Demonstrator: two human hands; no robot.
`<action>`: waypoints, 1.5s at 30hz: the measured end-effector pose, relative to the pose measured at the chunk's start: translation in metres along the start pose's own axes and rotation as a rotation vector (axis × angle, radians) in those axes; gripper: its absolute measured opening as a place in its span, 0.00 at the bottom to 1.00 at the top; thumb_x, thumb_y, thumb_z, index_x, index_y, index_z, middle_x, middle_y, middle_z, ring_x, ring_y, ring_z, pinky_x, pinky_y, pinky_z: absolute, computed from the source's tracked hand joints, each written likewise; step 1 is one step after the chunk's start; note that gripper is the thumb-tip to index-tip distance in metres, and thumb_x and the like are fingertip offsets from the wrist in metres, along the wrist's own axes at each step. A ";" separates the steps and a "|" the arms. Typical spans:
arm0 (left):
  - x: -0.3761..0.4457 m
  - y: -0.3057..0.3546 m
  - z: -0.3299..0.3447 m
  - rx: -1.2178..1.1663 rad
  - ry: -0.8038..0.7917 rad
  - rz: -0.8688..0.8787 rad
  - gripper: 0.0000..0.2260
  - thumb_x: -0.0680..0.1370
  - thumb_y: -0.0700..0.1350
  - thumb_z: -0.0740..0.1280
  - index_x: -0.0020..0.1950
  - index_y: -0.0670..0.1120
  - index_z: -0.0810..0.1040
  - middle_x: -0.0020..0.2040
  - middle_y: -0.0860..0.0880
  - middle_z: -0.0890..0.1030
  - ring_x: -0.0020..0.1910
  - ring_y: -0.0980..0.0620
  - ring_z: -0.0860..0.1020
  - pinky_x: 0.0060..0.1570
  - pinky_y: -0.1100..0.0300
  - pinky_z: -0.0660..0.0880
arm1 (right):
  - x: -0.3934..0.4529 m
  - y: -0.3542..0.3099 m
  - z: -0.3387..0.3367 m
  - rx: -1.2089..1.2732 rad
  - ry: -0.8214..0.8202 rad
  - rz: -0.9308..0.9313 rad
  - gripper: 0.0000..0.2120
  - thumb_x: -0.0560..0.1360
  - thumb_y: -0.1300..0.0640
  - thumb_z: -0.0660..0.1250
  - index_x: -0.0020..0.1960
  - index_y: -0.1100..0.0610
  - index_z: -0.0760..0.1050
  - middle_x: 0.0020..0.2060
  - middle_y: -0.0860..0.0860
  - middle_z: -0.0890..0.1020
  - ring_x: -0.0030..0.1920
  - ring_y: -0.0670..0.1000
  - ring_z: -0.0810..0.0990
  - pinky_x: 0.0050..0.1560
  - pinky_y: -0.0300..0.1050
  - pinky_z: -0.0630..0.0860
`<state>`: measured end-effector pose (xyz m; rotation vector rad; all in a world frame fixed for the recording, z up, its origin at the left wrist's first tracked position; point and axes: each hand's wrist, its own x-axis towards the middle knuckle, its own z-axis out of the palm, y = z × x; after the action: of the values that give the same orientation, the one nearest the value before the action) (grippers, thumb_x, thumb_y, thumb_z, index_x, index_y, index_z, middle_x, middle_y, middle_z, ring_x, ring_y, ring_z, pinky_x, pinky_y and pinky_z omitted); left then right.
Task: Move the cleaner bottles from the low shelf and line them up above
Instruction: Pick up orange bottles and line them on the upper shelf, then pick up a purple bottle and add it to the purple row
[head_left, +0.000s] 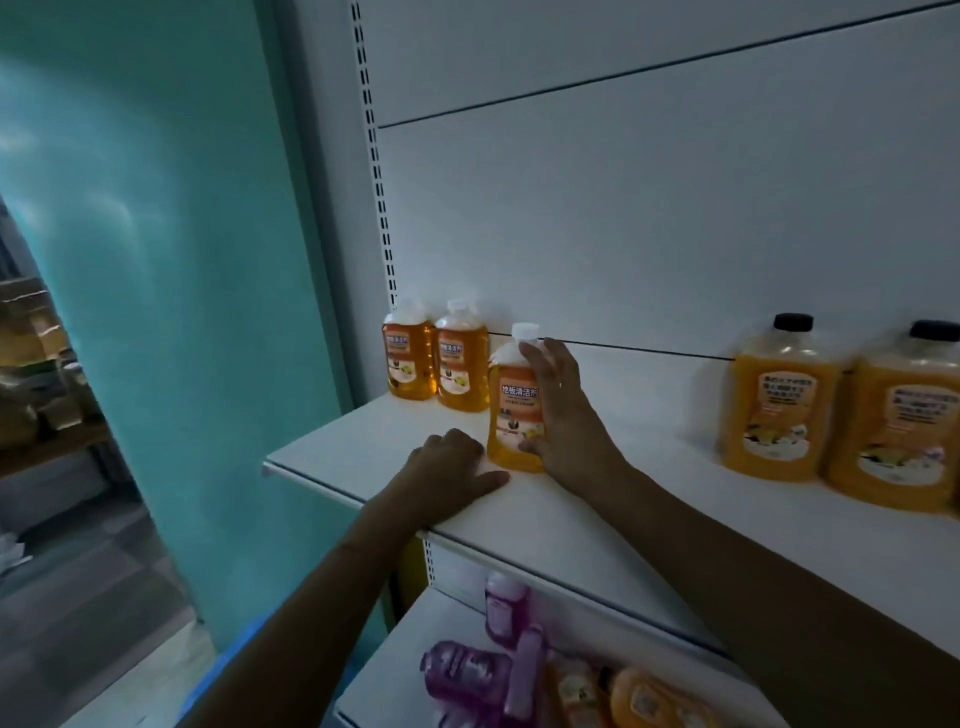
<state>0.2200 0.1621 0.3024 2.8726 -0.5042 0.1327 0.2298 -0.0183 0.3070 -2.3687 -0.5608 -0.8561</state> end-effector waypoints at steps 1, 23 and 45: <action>0.002 -0.006 0.003 -0.011 -0.007 -0.007 0.25 0.79 0.63 0.57 0.70 0.48 0.69 0.69 0.46 0.70 0.66 0.47 0.69 0.64 0.51 0.67 | 0.009 0.003 0.007 -0.018 0.003 0.025 0.52 0.67 0.63 0.77 0.77 0.45 0.46 0.76 0.49 0.46 0.73 0.53 0.62 0.68 0.47 0.70; -0.023 -0.038 0.000 -0.724 0.564 0.490 0.11 0.77 0.40 0.62 0.56 0.41 0.79 0.55 0.43 0.81 0.56 0.46 0.77 0.59 0.61 0.70 | 0.040 -0.078 0.004 -0.379 0.071 0.161 0.36 0.74 0.51 0.69 0.77 0.55 0.57 0.76 0.61 0.57 0.76 0.60 0.56 0.75 0.53 0.54; -0.159 -0.065 0.296 -0.538 -0.204 0.597 0.24 0.72 0.35 0.71 0.67 0.43 0.71 0.62 0.41 0.76 0.59 0.42 0.76 0.55 0.49 0.78 | -0.359 -0.050 0.094 -0.106 -0.112 0.762 0.19 0.73 0.61 0.71 0.63 0.55 0.74 0.63 0.51 0.76 0.64 0.52 0.74 0.62 0.54 0.75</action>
<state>0.1083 0.2052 -0.0180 2.1503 -1.2138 -0.1792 -0.0097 0.0092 0.0207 -2.4352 0.3574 -0.4072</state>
